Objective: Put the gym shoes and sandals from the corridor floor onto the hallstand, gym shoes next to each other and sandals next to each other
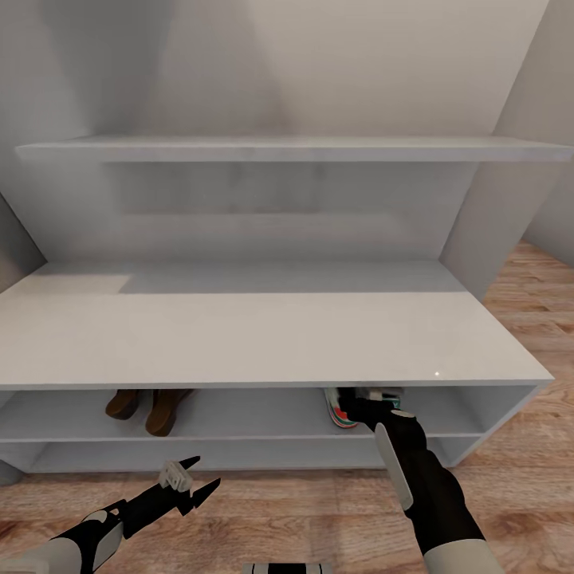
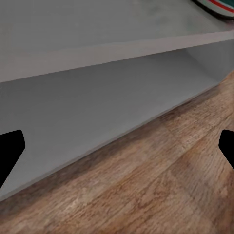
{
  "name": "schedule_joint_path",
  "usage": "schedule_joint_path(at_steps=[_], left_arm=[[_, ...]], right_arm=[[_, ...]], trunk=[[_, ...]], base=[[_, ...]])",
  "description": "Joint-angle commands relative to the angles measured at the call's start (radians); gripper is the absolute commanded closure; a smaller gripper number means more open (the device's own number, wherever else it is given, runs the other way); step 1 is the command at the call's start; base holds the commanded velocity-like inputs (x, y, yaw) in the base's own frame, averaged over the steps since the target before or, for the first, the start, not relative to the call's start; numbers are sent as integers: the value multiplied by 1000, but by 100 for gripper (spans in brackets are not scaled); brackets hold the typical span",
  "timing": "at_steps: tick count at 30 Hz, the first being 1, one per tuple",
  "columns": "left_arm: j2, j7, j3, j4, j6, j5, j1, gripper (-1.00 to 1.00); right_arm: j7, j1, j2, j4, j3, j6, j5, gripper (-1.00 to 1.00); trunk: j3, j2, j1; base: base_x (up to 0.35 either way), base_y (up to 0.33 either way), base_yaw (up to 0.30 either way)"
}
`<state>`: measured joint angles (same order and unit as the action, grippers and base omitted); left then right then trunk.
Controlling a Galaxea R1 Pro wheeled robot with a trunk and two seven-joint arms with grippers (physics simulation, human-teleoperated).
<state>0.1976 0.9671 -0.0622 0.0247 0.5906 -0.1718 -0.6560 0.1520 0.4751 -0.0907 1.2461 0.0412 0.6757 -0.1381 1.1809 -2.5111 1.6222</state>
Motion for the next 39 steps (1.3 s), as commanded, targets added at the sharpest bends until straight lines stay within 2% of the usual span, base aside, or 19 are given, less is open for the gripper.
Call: schedule_joint_path(at_steps=[1, 17, 39], left_arm=[[0, 4, -7, 0, 2, -9, -1, -100], [0, 4, -7, -1, 2, -9, -1, -100], [0, 4, -7, -1, 2, -10, -1, -100]], right_arm=[[9, 0, 0, 1, 1, 3, -11, -100], [9, 0, 0, 1, 1, 4, -11, -100], [8, 0, 0, 1, 3, 4, -15, -100]], trunk=[[1, 0, 0], [1, 0, 0], [1, 0, 0]], base=[[0, 0, 0], [-19, 0, 0], [-321, 0, 0]])
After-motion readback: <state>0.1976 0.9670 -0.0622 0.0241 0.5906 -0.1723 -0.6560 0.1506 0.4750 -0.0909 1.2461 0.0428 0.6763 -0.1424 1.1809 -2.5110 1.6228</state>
